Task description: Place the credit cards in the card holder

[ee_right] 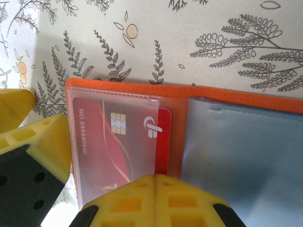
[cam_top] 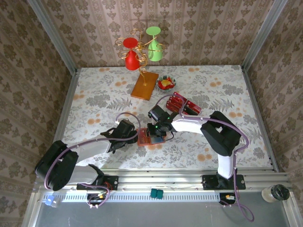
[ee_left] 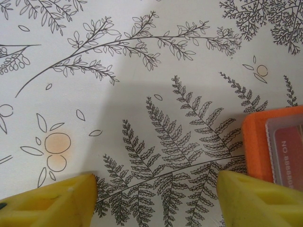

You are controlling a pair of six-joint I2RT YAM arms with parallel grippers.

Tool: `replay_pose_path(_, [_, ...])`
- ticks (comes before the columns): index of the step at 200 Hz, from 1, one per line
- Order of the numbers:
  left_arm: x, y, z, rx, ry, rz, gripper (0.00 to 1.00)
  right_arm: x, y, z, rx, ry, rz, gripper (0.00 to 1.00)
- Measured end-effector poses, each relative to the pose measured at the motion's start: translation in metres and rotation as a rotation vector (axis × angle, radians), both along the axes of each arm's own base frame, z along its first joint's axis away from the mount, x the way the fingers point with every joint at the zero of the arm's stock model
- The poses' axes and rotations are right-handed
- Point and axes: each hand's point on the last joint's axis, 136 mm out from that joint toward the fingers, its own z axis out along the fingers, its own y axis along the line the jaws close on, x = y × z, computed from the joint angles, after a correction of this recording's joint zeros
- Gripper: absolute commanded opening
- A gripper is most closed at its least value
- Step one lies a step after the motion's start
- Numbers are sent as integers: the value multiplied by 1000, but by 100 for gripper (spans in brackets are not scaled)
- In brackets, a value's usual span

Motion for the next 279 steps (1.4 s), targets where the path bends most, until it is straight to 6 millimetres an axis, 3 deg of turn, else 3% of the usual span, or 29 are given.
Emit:
replay_pose_path(123, [1, 10, 6, 17, 1, 20, 73, 2, 9, -4, 38, 24, -12, 3])
replay_pose_path(218, [9, -5, 26, -15, -28, 0, 73, 3, 16, -4, 76, 46, -31, 4])
replay_pose_path(279, [11, -27, 52, -81, -76, -27, 73, 4, 16, -3, 81, 44, -33, 5])
